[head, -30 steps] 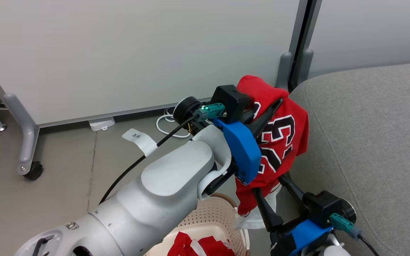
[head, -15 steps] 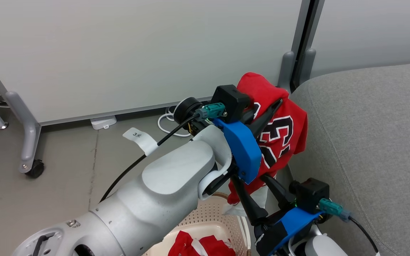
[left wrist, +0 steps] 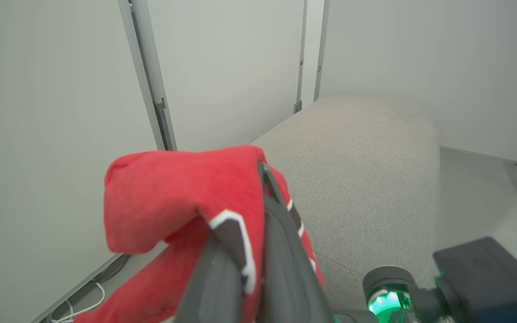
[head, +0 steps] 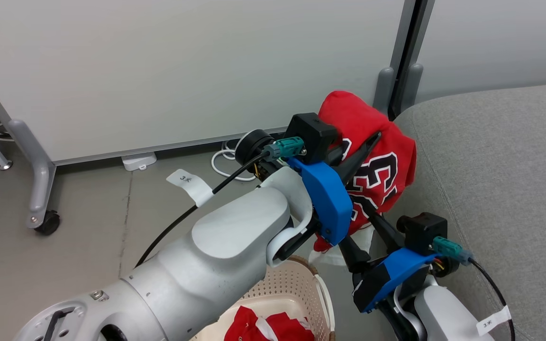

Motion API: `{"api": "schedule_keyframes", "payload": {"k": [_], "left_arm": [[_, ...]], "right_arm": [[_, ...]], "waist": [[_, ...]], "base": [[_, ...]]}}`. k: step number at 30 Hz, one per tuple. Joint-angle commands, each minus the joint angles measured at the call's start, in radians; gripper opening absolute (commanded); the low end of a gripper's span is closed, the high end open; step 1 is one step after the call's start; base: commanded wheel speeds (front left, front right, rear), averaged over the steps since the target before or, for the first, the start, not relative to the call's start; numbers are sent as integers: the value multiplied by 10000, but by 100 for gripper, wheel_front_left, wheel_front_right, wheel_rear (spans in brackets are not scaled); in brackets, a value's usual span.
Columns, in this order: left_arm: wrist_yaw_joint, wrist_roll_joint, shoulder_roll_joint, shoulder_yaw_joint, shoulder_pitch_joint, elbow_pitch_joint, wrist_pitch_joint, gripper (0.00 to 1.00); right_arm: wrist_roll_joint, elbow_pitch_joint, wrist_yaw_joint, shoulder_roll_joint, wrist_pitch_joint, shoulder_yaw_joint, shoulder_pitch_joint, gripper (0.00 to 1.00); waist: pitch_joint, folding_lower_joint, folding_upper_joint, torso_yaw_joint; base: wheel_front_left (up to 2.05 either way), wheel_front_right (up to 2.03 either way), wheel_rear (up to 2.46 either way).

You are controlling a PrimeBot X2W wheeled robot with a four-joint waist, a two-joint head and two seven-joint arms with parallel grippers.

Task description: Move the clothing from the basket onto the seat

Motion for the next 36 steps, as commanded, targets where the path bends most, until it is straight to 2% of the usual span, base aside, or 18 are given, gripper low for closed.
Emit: {"api": "schedule_keyframes", "payload": {"k": [1,3,4,5,12,28,29,30,31,32,33,36], "left_arm": [[47,-73,4,-10,-152,-34,-56,0],[46,-114,2,-27,-163,-40,-62,0],[45,-116,2,-35,-169,-40,-66,0],[43,-112,4,-44,-170,-38,-72,0],[70,-178,2,-79,-184,25,-87,0],[89,-150,2,-133,-197,106,-116,0],[82,-140,2,-134,-198,92,-141,16],[71,-134,4,-133,-196,82,-155,46],[70,-110,4,-135,-205,84,-170,83],[70,-93,2,-137,-207,96,-192,94],[68,-81,2,-138,-203,111,-204,100],[93,-80,4,-143,-192,155,-188,100]], "right_arm": [[-143,208,5,-27,-88,-101,-263,100],[-275,410,5,-27,-121,-149,-428,48],[-408,520,5,-27,-132,-164,-506,35],[-507,595,5,-27,-168,-178,-565,0],[-1057,839,5,-27,-158,-267,-684,0],[-1378,572,5,-27,86,-289,-407,0],[-1388,549,5,-27,97,-295,-393,0],[-1416,530,5,-27,112,-306,-367,0],[-1444,513,5,-27,133,-307,-344,0],[-1456,496,5,-27,153,-306,-326,0],[-1476,479,5,-27,170,-305,-315,0],[-1489,413,5,-27,202,-317,-305,0]], "waist": [[10,0,-1,-8],[14,0,-1,-7],[13,0,-1,-5],[9,0,-1,-4],[-2,0,-1,-9],[51,0,-1,-28],[57,0,-1,-32],[59,0,-1,-35],[63,0,-1,-41],[66,0,-1,-49],[67,0,-1,-59],[65,0,-1,-85]], "base": [[0,0,0],[0,0,0],[0,0,0],[0,0,0],[0,0,0],[0,0,0],[0,0,0],[0,0,0],[0,0,0],[0,0,0],[0,0,0],[0,0,0]]}}
